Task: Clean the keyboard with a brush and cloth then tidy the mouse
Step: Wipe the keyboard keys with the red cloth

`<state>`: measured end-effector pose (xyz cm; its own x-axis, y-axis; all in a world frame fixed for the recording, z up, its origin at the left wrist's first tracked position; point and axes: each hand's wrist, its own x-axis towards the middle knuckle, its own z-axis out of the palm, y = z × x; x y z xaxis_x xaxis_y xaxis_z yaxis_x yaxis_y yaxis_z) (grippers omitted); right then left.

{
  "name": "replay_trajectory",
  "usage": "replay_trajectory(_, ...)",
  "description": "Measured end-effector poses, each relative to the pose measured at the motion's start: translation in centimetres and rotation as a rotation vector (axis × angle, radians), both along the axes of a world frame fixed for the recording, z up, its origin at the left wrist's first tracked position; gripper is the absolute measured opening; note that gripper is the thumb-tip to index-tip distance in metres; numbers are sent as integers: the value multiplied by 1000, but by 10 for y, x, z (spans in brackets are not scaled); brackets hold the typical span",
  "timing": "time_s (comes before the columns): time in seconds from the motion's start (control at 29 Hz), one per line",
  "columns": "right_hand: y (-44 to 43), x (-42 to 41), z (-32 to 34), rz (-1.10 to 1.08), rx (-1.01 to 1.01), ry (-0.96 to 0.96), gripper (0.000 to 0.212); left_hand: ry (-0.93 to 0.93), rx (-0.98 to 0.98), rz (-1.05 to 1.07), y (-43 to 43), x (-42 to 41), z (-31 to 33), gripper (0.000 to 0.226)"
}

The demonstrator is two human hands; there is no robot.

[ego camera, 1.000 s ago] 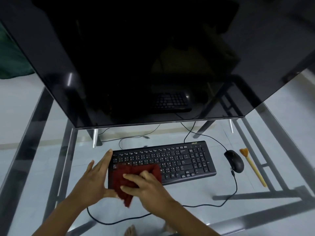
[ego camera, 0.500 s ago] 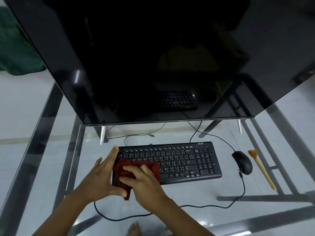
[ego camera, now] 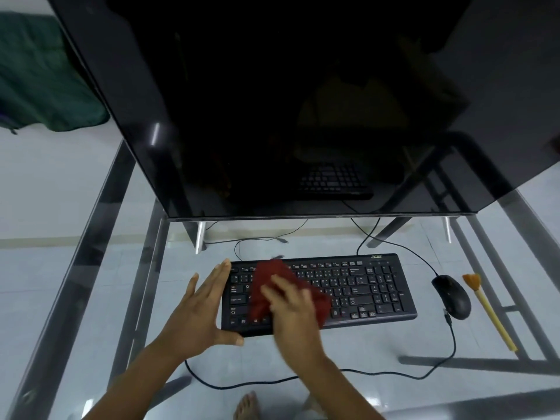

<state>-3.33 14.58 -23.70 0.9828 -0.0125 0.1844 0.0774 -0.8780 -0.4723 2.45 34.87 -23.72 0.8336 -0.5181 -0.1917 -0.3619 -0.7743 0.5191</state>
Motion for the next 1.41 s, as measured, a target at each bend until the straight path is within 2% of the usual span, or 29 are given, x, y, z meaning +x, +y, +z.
replay_trajectory(0.07,11,-2,-1,329,-65,21,68,-7,14,-3,1,0,0,144)
replay_trajectory(0.1,5,4,-1,406,-68,21,67,-5,21,-1,1,0,1,145)
replay_trajectory(0.17,-12,23,0,315,-45,34,68,7,27,8,1,0,2,144)
replay_trajectory(0.28,-25,48,2,-42,13,55,59,19,10,28,-1,-1,3,144)
replay_trajectory(0.34,-7,47,5,-37,14,44,57,21,-5,37,-1,-1,3,145)
replay_trajectory(0.41,17,31,5,155,24,20,54,8,-11,31,-1,-2,2,145)
replay_trajectory(0.48,32,11,3,419,-7,40,41,-21,4,17,1,-3,1,145)
replay_trajectory(0.55,21,11,4,523,-48,53,45,-24,9,23,1,-2,2,145)
replay_trajectory(0.59,8,18,4,482,-50,37,51,-12,1,35,1,-2,4,146)
replay_trajectory(0.66,-22,32,2,239,-52,25,62,4,-2,45,-1,-1,5,144)
replay_trajectory(0.72,-43,41,2,-50,-10,57,63,8,9,46,-2,-1,5,144)
replay_trajectory(0.79,-34,41,4,-178,6,60,62,-5,13,48,-4,-1,4,144)
replay_trajectory(0.86,-8,28,5,-91,14,42,61,-23,22,46,-5,-2,4,144)
replay_trajectory(1.0,17,-5,-1,369,-61,40,57,-42,59,38,-3,-2,3,147)
replay_trajectory(1.07,-8,-2,0,343,-77,28,59,-26,62,46,-3,-1,5,146)
replay_trajectory(1.17,-57,8,3,17,-59,43,62,-29,100,33,-4,-1,7,145)
replay_trajectory(1.24,-71,10,4,-109,-21,40,60,-31,104,35,-3,-1,6,145)
replay_trajectory(1.31,-63,4,5,-84,-42,39,60,-19,93,41,-4,-2,5,146)
replay_trajectory(1.41,-50,-18,0,179,-94,89,70,-5,84,39,-7,-1,4,146)
